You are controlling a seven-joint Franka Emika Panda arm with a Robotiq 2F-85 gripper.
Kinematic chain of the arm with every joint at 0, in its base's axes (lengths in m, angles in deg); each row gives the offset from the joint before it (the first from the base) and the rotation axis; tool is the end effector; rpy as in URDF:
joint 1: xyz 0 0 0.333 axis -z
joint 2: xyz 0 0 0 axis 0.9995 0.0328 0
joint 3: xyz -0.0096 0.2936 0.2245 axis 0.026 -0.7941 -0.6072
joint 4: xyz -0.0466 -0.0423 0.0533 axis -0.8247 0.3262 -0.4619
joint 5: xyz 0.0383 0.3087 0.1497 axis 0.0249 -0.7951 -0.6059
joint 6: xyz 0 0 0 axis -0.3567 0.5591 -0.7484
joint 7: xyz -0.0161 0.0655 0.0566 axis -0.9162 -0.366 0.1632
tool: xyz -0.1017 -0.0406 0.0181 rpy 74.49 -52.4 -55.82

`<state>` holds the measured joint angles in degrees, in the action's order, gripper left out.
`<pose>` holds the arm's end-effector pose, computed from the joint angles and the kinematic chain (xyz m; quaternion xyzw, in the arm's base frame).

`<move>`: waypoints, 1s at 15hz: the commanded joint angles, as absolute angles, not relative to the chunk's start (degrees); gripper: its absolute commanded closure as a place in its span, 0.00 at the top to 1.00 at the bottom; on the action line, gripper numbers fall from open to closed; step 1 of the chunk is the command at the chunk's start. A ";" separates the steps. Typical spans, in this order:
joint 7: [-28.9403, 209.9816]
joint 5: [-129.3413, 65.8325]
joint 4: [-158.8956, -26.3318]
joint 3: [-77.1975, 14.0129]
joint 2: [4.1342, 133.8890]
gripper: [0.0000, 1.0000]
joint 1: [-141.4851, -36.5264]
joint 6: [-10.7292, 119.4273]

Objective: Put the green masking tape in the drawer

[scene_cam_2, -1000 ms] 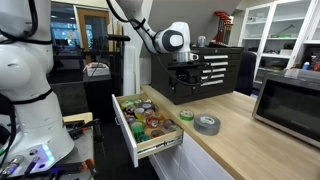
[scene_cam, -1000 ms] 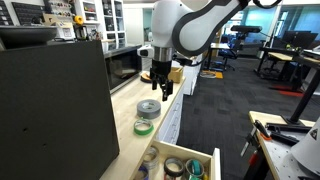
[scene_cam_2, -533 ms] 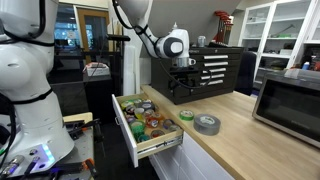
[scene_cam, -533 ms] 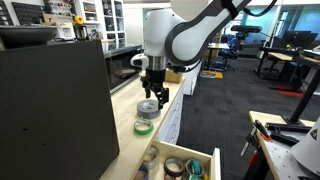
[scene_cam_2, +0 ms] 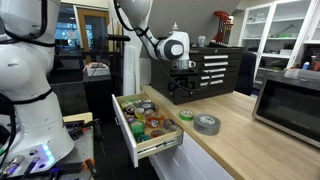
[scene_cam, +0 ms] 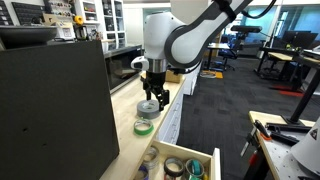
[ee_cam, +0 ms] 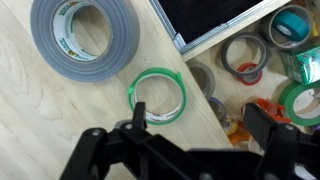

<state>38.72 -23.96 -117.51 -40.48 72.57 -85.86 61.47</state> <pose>0.5872 0.0237 0.3584 0.8744 0.4814 0.0190 0.0577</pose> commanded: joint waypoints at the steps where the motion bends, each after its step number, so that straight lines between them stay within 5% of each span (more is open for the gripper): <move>1: 37.80 -22.97 -116.16 -40.37 76.71 1.00 -86.00 62.35; 15: 29.72 -21.86 -105.19 -42.00 90.39 1.00 -85.35 62.10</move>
<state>32.03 -22.22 -107.97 -41.33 87.65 -85.90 61.55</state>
